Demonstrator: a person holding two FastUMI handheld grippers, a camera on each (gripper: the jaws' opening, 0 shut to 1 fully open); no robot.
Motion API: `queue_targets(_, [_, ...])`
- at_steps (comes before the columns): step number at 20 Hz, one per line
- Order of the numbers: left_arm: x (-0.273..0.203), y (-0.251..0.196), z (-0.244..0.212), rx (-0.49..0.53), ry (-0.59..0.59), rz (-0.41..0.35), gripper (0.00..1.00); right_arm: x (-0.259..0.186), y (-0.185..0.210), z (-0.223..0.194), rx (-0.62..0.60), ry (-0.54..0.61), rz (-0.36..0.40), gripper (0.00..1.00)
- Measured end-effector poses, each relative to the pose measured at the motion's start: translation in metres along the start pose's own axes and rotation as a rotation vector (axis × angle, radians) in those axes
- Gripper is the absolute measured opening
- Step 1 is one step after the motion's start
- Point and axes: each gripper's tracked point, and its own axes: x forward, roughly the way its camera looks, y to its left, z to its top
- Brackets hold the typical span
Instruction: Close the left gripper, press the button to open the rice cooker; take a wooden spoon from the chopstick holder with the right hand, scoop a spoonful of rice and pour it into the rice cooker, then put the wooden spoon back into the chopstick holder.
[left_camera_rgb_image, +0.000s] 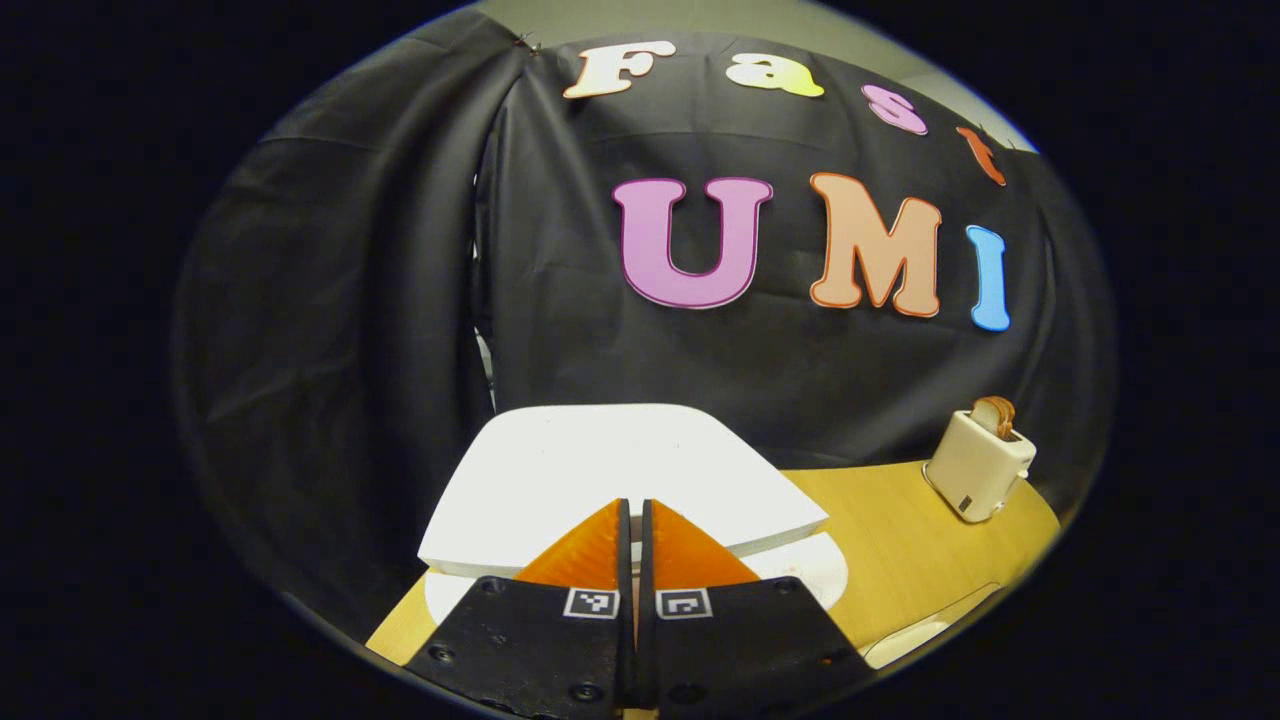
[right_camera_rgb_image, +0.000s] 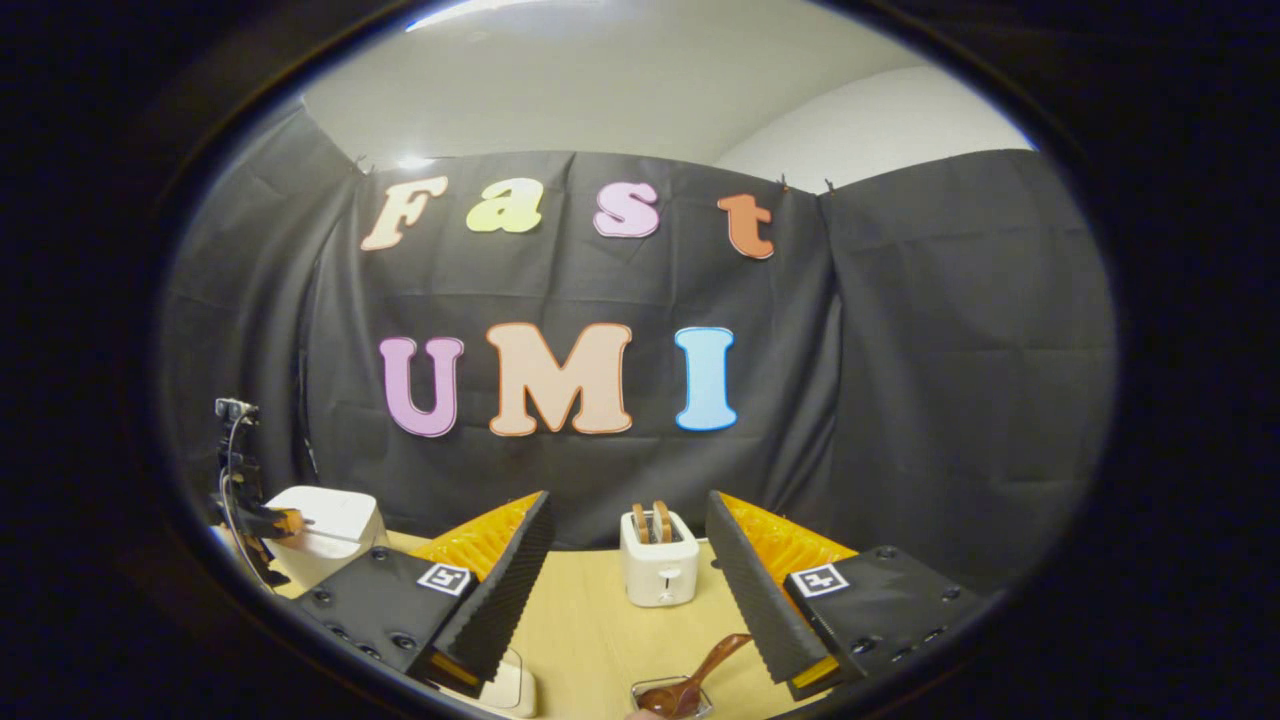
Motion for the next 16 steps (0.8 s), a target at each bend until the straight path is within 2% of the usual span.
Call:
queue_targets(5, [-0.005,-0.002,0.025,0.024,-0.04,0.008,0.0,0.0,-0.007,0.006,0.002,-0.019,0.002,0.94])
queue_targets(6, [-0.008,-0.005,0.029,0.024,-0.045,-0.002,0.01,0.0,-0.009,0.007,0.005,-0.02,0.002,0.94])
queue_targets(7, [-0.01,-0.008,0.031,0.027,-0.047,-0.008,0.07,0.001,-0.012,0.006,0.009,-0.019,0.001,0.94])
queue_targets(8, [-0.013,-0.013,0.035,0.027,-0.053,-0.023,0.22,0.002,-0.013,0.006,0.013,-0.018,0.001,0.94])
queue_targets(9, [-0.017,-0.02,0.039,0.028,-0.063,-0.044,0.29,0.002,-0.015,0.005,0.016,-0.017,0.002,0.94])
queue_targets(10, [-0.02,-0.023,0.045,0.037,-0.075,-0.045,0.55,0.003,-0.017,0.005,0.018,-0.017,0.003,1.0])
queue_targets(12, [-0.025,-0.027,0.056,0.057,-0.098,-0.041,0.89,0.006,-0.02,0.005,0.018,-0.019,0.004,1.0])
queue_targets(16, [-0.043,-0.027,0.08,0.07,-0.165,-0.024,0.91,0.01,-0.026,0.001,0.025,-0.014,0.011,0.94])
